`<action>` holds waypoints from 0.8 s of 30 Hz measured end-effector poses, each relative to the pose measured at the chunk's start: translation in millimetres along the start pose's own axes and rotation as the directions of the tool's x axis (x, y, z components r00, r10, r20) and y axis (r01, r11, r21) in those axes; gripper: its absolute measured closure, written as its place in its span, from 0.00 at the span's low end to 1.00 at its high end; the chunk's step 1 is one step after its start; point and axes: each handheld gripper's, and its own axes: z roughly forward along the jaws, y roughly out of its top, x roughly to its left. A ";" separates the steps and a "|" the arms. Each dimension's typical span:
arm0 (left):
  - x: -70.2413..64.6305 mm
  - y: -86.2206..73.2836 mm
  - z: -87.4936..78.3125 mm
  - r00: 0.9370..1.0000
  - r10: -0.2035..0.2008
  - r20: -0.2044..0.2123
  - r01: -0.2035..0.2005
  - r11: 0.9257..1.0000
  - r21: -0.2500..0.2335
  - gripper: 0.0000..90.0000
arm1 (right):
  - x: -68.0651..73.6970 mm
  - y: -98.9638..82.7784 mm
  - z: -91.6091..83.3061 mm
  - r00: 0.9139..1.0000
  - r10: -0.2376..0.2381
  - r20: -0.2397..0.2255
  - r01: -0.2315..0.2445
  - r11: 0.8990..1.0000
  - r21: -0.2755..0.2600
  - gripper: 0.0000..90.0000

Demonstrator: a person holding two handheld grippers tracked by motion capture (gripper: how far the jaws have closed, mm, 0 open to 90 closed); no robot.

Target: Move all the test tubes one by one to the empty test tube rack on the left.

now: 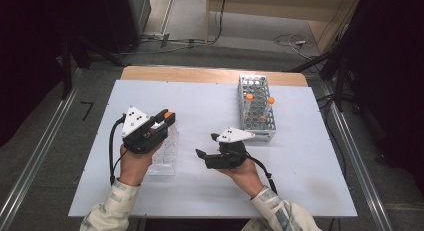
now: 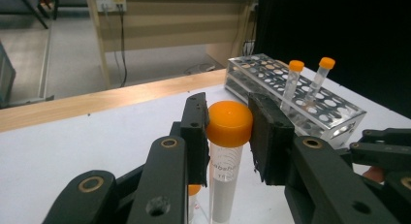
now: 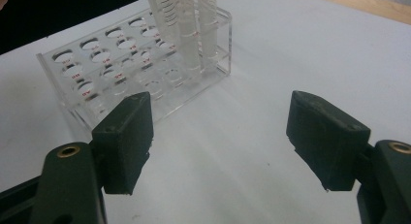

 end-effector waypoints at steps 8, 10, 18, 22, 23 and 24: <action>3.8 -3.7 2.1 0.999 0.012 -0.031 -0.011 0.999 0.038 0.79 | -0.9 -0.1 -0.5 1.000 -0.005 0.000 0.005 1.000 0.003 0.26; 4.5 -5.2 2.8 0.999 0.011 -0.038 -0.010 0.999 0.045 0.79 | -1.1 -0.2 -0.5 1.000 -0.004 0.000 0.004 1.000 0.003 0.26; 2.3 -20.7 9.1 0.998 0.025 -0.058 -0.020 0.996 0.091 0.78 | -0.7 -0.6 -0.8 1.000 -0.003 0.001 0.003 1.000 0.005 0.26; 1.1 -24.7 11.1 0.998 0.027 -0.065 -0.020 0.995 0.101 0.78 | -1.0 -0.6 -1.0 1.000 -0.002 0.001 0.002 1.000 0.006 0.26; 1.4 -25.4 10.9 0.997 0.030 -0.070 -0.022 0.994 0.108 0.78 | -1.0 -0.6 -1.0 1.000 -0.002 0.001 0.002 1.000 0.007 0.26; 1.6 -25.9 11.0 0.997 0.034 -0.071 -0.025 0.993 0.112 0.78 | -1.1 -0.6 -1.2 1.000 -0.003 0.002 0.003 1.000 0.007 0.26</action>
